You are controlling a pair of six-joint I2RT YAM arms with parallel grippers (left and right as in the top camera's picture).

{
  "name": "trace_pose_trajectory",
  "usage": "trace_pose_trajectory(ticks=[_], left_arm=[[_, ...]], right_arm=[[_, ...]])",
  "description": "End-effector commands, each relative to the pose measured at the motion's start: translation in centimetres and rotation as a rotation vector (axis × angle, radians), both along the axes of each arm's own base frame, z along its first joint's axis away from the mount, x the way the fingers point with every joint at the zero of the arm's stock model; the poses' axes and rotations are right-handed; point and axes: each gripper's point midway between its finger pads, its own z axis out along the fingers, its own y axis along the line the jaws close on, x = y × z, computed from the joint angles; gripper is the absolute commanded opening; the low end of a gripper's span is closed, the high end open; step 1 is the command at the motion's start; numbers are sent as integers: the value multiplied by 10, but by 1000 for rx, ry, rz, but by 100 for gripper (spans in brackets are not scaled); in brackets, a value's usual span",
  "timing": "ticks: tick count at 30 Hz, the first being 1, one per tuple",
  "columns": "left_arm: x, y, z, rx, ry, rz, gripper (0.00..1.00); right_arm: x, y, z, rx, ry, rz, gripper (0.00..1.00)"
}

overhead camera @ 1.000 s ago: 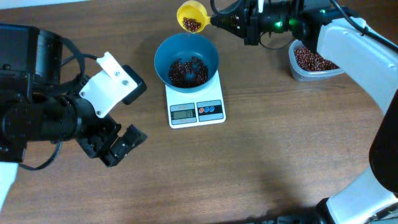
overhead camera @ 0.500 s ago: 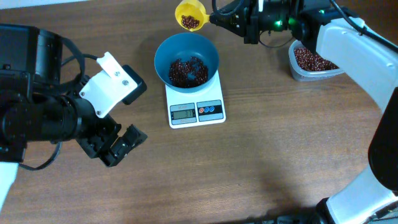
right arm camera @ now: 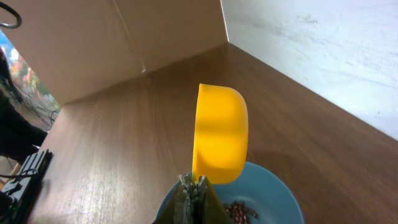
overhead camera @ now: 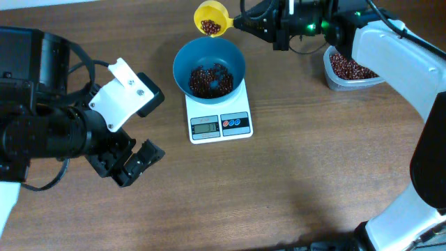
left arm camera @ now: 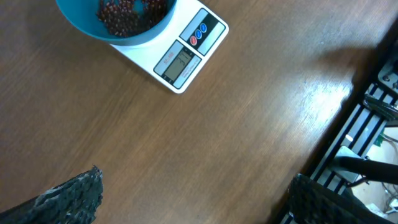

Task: Scoop item into bowl and weigh 50g on scale
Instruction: 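Tilt the scoop over the bowl with the right gripper to pour beans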

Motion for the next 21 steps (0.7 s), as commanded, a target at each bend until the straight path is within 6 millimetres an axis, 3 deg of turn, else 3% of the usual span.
trace_pose_trajectory(ticks=[1, 3, 5, 7, 9, 11, 13, 15, 17, 19, 21], left_arm=[[0, -1, 0, 3, -10, -25, 99], [0, -2, 0, 2, -10, -25, 99], [0, -2, 0, 2, -10, -25, 99], [0, -2, 0, 2, -10, -25, 99], [0, -2, 0, 2, -10, -24, 99], [0, -2, 0, 2, -10, -25, 99], [0, -1, 0, 3, -10, -24, 99], [0, -1, 0, 3, -10, -25, 99], [0, -2, 0, 2, -10, -25, 99], [0, -2, 0, 2, -10, -24, 99], [0, -2, 0, 2, -10, -25, 99]], right_arm=[[-8, 6, 10, 37, -43, 71, 4], [6, 0, -3, -10, -12, -13, 4], [-7, 4, 12, 45, -61, 77, 4], [6, 0, -4, -4, -18, -4, 4], [-10, 6, 17, 64, -88, 110, 4], [4, 0, 6, 22, -71, 28, 4], [-9, 4, 23, 72, -133, 118, 4], [5, -2, 10, 34, -98, 41, 4], [-12, 2, 25, 85, -141, 139, 4], [-1, -2, 14, 59, -113, 82, 4], [-14, 1, 29, 102, -179, 172, 4]])
